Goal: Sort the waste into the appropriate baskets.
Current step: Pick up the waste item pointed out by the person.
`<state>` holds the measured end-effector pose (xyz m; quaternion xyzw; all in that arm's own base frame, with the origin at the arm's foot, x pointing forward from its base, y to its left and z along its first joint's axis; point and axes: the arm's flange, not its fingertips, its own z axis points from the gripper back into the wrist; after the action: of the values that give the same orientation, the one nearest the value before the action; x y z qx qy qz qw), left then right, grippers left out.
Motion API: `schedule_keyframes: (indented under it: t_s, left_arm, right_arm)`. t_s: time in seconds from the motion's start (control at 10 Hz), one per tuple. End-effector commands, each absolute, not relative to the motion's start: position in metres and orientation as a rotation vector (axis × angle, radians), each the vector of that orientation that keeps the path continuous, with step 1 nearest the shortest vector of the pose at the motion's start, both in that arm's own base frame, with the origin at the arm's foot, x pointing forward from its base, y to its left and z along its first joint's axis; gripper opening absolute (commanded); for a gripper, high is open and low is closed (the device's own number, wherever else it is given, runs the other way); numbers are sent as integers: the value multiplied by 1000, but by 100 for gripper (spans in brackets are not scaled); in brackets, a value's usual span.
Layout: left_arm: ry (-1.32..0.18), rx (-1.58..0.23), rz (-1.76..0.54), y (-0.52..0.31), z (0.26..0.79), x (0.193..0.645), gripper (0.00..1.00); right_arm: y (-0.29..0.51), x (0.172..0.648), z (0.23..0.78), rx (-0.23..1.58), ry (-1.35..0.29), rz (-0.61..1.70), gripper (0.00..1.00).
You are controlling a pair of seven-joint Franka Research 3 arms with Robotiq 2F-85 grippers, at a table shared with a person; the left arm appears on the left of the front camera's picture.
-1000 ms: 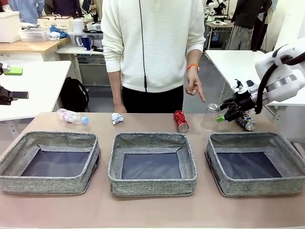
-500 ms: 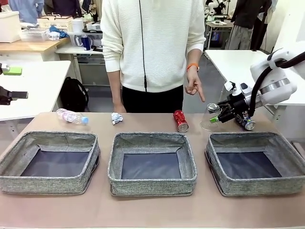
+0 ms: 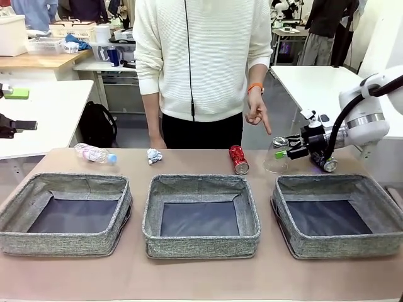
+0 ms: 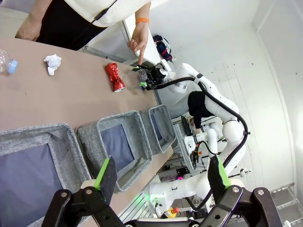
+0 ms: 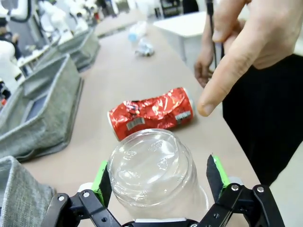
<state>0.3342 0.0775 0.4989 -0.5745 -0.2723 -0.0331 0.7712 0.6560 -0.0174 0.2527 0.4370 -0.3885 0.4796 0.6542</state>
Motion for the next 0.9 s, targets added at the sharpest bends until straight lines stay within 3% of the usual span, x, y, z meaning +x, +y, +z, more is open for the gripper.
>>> schedule_keyframes:
  t_s: [0.0,0.3,0.8]
  left_arm:
    - [-614,-1260,-87,76,500,335,100]
    - [-614,-1260,-87,76,500,335,100]
    - [-614,-1260,-87,76,500,335,100]
  right_arm:
    - [-18,664,253,1045,-926,1078,100]
    - [-16,663,253,1047,-892,1117,100]
    - [-14,663,251,940,-815,1164,49]
